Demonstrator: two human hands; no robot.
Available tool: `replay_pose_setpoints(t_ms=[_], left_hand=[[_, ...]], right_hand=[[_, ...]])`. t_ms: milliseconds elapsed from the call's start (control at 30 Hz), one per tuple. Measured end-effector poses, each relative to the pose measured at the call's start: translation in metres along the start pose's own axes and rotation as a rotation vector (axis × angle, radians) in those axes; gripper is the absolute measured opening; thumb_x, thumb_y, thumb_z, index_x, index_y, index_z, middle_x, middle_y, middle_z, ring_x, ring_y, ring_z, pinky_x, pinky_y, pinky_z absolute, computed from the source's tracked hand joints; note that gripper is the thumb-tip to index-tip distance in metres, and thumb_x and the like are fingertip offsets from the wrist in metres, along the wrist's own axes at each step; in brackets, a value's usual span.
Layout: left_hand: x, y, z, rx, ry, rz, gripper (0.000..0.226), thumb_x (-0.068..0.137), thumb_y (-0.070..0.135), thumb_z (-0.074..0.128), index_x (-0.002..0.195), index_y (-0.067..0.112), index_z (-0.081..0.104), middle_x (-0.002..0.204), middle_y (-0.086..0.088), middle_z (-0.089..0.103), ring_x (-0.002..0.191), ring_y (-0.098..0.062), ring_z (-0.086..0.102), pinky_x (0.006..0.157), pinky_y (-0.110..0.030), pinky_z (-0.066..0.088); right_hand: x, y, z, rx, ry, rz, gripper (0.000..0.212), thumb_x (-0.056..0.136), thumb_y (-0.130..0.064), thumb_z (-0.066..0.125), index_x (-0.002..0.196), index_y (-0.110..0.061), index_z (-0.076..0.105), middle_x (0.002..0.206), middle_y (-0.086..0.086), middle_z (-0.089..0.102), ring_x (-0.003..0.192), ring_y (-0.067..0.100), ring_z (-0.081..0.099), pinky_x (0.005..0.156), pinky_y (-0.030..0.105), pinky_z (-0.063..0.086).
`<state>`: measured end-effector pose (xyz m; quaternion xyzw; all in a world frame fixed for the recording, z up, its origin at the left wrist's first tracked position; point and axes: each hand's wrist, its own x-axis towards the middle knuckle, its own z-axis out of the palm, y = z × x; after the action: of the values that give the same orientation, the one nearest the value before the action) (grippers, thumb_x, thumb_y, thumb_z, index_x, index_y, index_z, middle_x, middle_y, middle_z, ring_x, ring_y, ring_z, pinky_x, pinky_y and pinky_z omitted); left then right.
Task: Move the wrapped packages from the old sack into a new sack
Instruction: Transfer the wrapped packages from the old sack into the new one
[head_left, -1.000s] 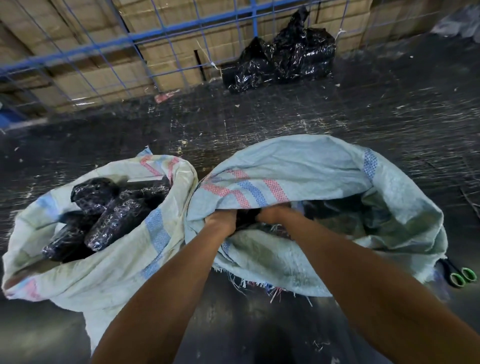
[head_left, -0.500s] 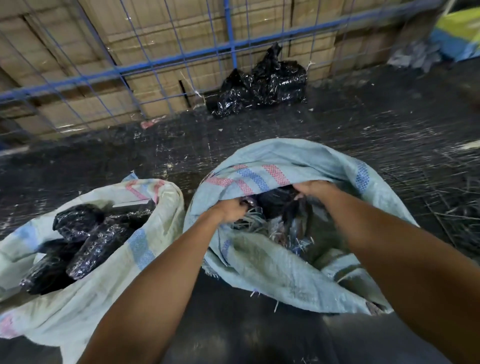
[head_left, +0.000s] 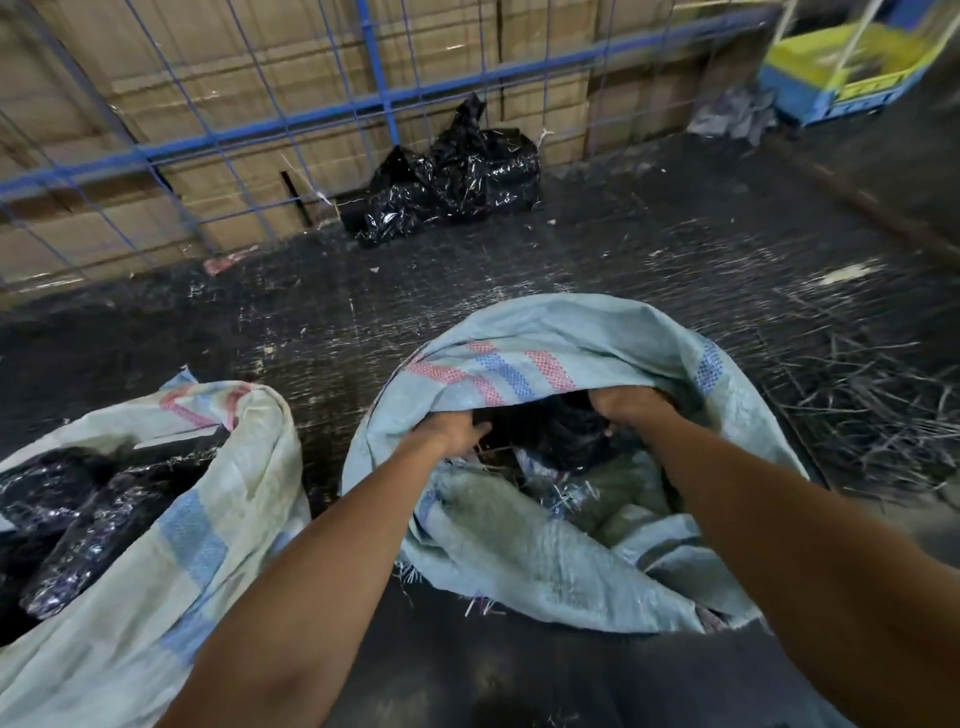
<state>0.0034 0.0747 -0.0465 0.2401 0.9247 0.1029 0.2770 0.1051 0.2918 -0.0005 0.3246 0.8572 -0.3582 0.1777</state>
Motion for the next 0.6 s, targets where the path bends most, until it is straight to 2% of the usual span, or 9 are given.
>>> replay_pose_setpoints(t_ms=[67, 167, 200, 267, 300, 367, 433, 500, 600], left_hand=[[0.004, 0.006, 0.001, 0.018, 0.000, 0.010, 0.066, 0.098, 0.039, 0.058, 0.154, 0.017, 0.032, 0.160, -0.009, 0.030, 0.146, -0.030, 0.030, 0.119, -0.038, 0.026], [0.003, 0.026, -0.007, 0.051, -0.135, 0.054, 0.053, 0.093, 0.035, 0.067, 0.140, 0.016, 0.052, 0.145, -0.010, 0.051, 0.130, -0.029, 0.048, 0.106, -0.034, 0.040], [0.001, 0.037, -0.013, 0.101, -0.178, 0.107, 0.046, 0.090, 0.035, 0.070, 0.130, 0.014, 0.059, 0.136, -0.011, 0.058, 0.121, -0.029, 0.054, 0.097, -0.033, 0.044], [-0.007, 0.060, -0.031, 0.217, -0.240, 0.268, 0.032, 0.087, 0.036, 0.073, 0.104, 0.012, 0.061, 0.119, -0.011, 0.062, 0.106, -0.030, 0.058, 0.081, -0.034, 0.046], [-0.011, 0.070, -0.042, 0.244, -0.244, 0.358, 0.031, 0.087, 0.035, 0.074, 0.099, 0.011, 0.058, 0.114, -0.009, 0.060, 0.101, -0.028, 0.057, 0.078, -0.035, 0.044], [-0.022, 0.079, -0.068, 0.193, -0.229, 0.464, 0.026, 0.089, 0.033, 0.072, 0.095, 0.016, 0.052, 0.109, -0.004, 0.055, 0.097, -0.022, 0.051, 0.077, -0.035, 0.040], [-0.027, 0.076, -0.092, -0.002, -0.188, 0.447, 0.020, 0.092, 0.032, 0.070, 0.099, 0.026, 0.053, 0.116, 0.000, 0.059, 0.105, -0.017, 0.054, 0.083, -0.032, 0.039], [-0.027, 0.067, -0.110, -0.203, -0.069, 0.395, 0.021, 0.092, 0.032, 0.069, 0.109, 0.024, 0.059, 0.125, 0.003, 0.064, 0.115, -0.016, 0.057, 0.094, -0.031, 0.042], [-0.016, 0.051, -0.116, -0.275, 0.183, 0.266, 0.021, 0.092, 0.025, 0.068, 0.111, 0.016, 0.062, 0.117, -0.005, 0.065, 0.105, -0.024, 0.060, 0.084, -0.030, 0.041]], right_hand=[[0.001, 0.003, 0.000, -0.074, -0.030, 0.040, 0.037, 0.104, -0.024, 0.034, 0.131, -0.006, 0.053, 0.118, 0.018, 0.065, 0.089, 0.030, 0.068, 0.073, 0.031, 0.053], [0.002, 0.002, -0.001, -0.087, -0.073, 0.054, 0.032, 0.100, -0.016, 0.036, 0.102, 0.002, 0.062, 0.091, 0.022, 0.068, 0.087, 0.036, 0.070, 0.077, 0.038, 0.057], [0.002, -0.001, -0.005, -0.117, -0.048, 0.032, 0.030, 0.100, -0.018, 0.038, 0.101, -0.001, 0.062, 0.094, 0.021, 0.068, 0.090, 0.035, 0.070, 0.080, 0.039, 0.056], [0.011, -0.005, -0.016, -0.217, 0.036, -0.031, 0.032, 0.102, -0.024, 0.040, 0.118, -0.008, 0.062, 0.122, 0.019, 0.063, 0.112, 0.032, 0.061, 0.097, 0.038, 0.047], [0.018, -0.007, -0.023, -0.258, 0.086, -0.058, 0.037, 0.102, -0.028, 0.041, 0.130, -0.010, 0.058, 0.137, 0.017, 0.056, 0.125, 0.030, 0.053, 0.106, 0.037, 0.039], [0.031, -0.010, -0.036, -0.240, 0.174, -0.095, 0.046, 0.102, -0.034, 0.042, 0.142, -0.013, 0.049, 0.150, 0.012, 0.044, 0.138, 0.029, 0.040, 0.114, 0.038, 0.029], [0.040, -0.012, -0.044, -0.200, 0.226, -0.110, 0.047, 0.101, -0.033, 0.045, 0.145, -0.016, 0.046, 0.152, 0.010, 0.041, 0.140, 0.029, 0.037, 0.117, 0.039, 0.026], [0.045, -0.012, -0.043, -0.200, 0.250, -0.136, 0.047, 0.100, -0.028, 0.046, 0.145, -0.014, 0.046, 0.153, 0.010, 0.041, 0.141, 0.029, 0.036, 0.118, 0.039, 0.025], [0.033, -0.013, -0.025, -0.223, 0.373, -0.198, 0.047, 0.097, -0.020, 0.049, 0.142, -0.007, 0.045, 0.147, 0.019, 0.046, 0.136, 0.034, 0.043, 0.114, 0.041, 0.033]])
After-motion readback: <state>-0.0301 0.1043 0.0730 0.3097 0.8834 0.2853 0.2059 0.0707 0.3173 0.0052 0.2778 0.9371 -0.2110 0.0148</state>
